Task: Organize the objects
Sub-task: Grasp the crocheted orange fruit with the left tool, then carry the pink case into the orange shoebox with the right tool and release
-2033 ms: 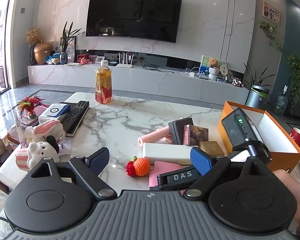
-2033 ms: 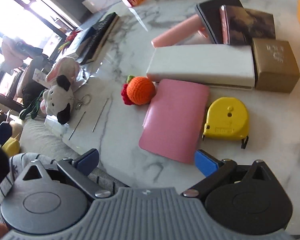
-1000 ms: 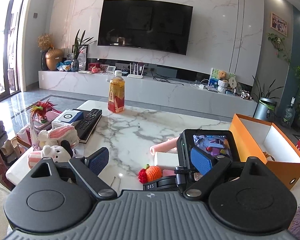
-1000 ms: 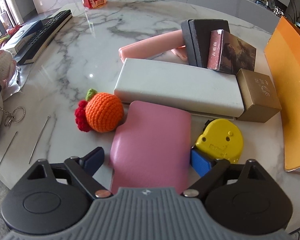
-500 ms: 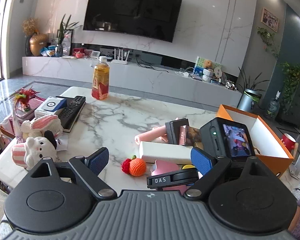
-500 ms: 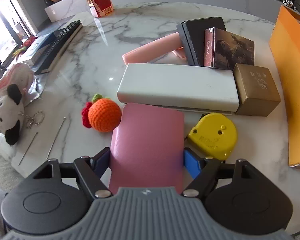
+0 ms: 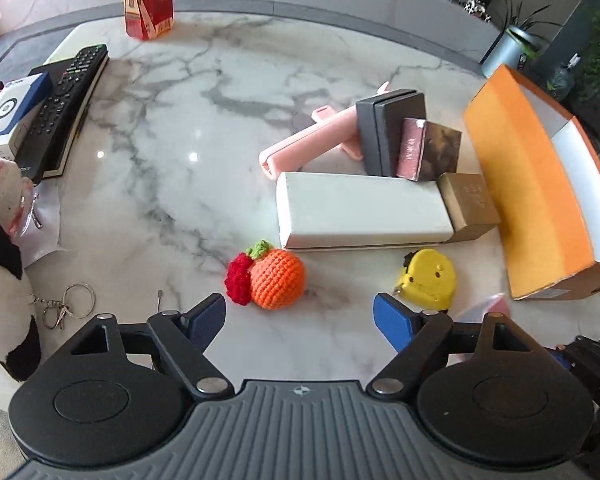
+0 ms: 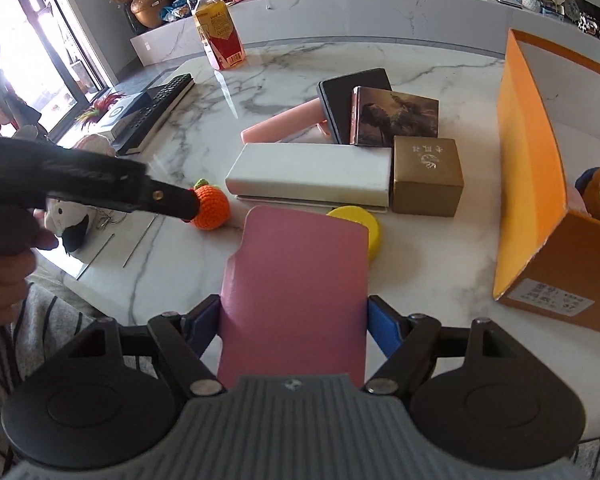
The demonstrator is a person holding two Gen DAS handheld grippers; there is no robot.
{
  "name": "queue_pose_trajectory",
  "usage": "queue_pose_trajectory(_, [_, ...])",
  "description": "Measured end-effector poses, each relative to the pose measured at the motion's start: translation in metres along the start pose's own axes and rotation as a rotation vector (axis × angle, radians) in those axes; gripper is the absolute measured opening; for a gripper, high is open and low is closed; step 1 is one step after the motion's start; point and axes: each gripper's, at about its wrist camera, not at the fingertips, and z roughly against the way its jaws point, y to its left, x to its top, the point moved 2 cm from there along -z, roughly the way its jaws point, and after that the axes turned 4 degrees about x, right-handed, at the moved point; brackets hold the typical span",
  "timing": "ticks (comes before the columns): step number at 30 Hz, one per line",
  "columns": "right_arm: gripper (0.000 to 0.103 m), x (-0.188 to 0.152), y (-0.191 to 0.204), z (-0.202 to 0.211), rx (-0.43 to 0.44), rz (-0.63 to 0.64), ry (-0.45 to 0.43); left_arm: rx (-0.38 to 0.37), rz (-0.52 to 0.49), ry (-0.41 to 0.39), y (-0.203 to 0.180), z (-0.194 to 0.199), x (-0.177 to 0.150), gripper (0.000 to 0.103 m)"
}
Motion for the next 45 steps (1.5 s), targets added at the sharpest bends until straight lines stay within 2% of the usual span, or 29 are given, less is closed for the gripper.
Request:
queue_pose_trajectory(4, [0.078, -0.001, -0.006, 0.0, 0.01, -0.009, -0.005, 0.061, 0.0, 0.029, 0.003, -0.017, 0.011, 0.096])
queue_pose_trajectory(7, [0.078, 0.0, -0.01, -0.001, 0.032, -0.027, -0.008, 0.047, 0.023, 0.073, 0.005, -0.028, 0.014, 0.094])
queue_pose_trajectory(12, [0.078, -0.001, -0.012, -0.002, 0.052, -0.037, -0.01, 0.047, 0.058, 0.092, 0.009, -0.04, 0.018, 0.085])
queue_pose_trajectory(15, [0.078, -0.001, -0.013, -0.001, 0.056, -0.044, -0.01, 0.021, 0.109, 0.141, 0.014, -0.047, 0.019, 0.077])
queue_pose_trajectory(19, [0.078, -0.001, -0.014, -0.001, 0.053, -0.048, -0.011, 0.007, 0.138, 0.13, 0.016, -0.045, 0.018, 0.064])
queue_pose_trajectory(22, [0.078, -0.001, -0.013, -0.001, 0.053, -0.045, -0.012, -0.002, 0.181, 0.107, 0.02, -0.043, 0.017, 0.062])
queue_pose_trajectory(27, [0.078, -0.002, -0.013, 0.0, 0.05, -0.038, -0.013, 0.02, 0.128, 0.079, 0.014, -0.043, 0.016, 0.06])
queue_pose_trajectory(32, [0.078, -0.002, -0.013, 0.001, 0.046, -0.032, -0.017, 0.022, 0.149, 0.071, 0.016, -0.043, 0.016, 0.059])
queue_pose_trajectory(35, [0.078, -0.002, -0.012, 0.002, 0.043, -0.028, -0.023, 0.05, 0.103, 0.02, 0.01, -0.033, 0.016, 0.059])
queue_pose_trajectory(39, [0.078, 0.0, -0.013, 0.007, 0.041, -0.018, -0.041, 0.127, -0.023, -0.121, -0.012, 0.001, 0.015, 0.059])
queue_pose_trajectory(42, [0.078, 0.002, -0.013, 0.012, 0.042, -0.014, -0.057, 0.111, -0.086, -0.228, -0.028, 0.029, 0.009, 0.06])
queue_pose_trajectory(45, [0.078, 0.003, -0.012, 0.02, 0.042, -0.001, -0.077, 0.136, -0.138, -0.353, -0.047, 0.055, -0.001, 0.06])
